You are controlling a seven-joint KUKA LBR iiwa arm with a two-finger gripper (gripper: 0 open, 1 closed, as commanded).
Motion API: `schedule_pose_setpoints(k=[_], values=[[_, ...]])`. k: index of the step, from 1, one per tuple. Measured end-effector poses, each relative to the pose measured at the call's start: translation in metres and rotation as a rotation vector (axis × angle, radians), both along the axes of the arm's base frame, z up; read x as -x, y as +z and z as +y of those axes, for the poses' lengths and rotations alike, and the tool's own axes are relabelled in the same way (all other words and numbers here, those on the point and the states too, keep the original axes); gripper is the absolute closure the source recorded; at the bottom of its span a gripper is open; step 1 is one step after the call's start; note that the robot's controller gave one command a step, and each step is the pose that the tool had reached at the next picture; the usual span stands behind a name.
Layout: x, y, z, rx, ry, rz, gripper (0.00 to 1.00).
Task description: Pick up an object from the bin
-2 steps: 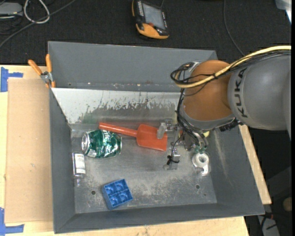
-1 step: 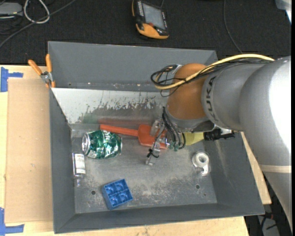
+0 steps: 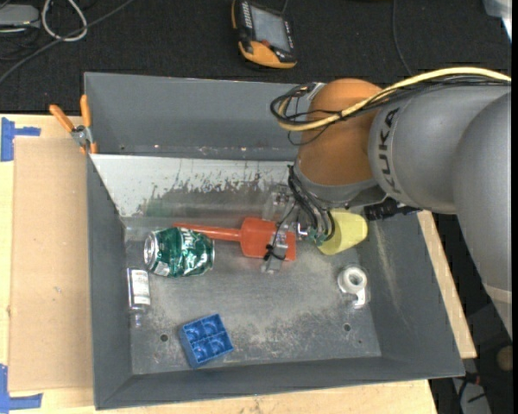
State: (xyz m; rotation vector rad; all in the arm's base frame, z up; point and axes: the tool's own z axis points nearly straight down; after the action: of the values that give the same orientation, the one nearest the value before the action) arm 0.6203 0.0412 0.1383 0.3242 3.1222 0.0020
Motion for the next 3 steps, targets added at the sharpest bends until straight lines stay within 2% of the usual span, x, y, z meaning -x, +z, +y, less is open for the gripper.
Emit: schedule_pose_setpoints(k=[1,2,3], values=[[0.0037,-0.0627,-0.0145,0.001,-0.089,0.014,0.0],[0.0041,-0.0684,-0.0071,-0.001,-0.155,0.0,0.0],[0.0036,-0.0641,-0.013,0.0,-0.102,0.012,1.0]])
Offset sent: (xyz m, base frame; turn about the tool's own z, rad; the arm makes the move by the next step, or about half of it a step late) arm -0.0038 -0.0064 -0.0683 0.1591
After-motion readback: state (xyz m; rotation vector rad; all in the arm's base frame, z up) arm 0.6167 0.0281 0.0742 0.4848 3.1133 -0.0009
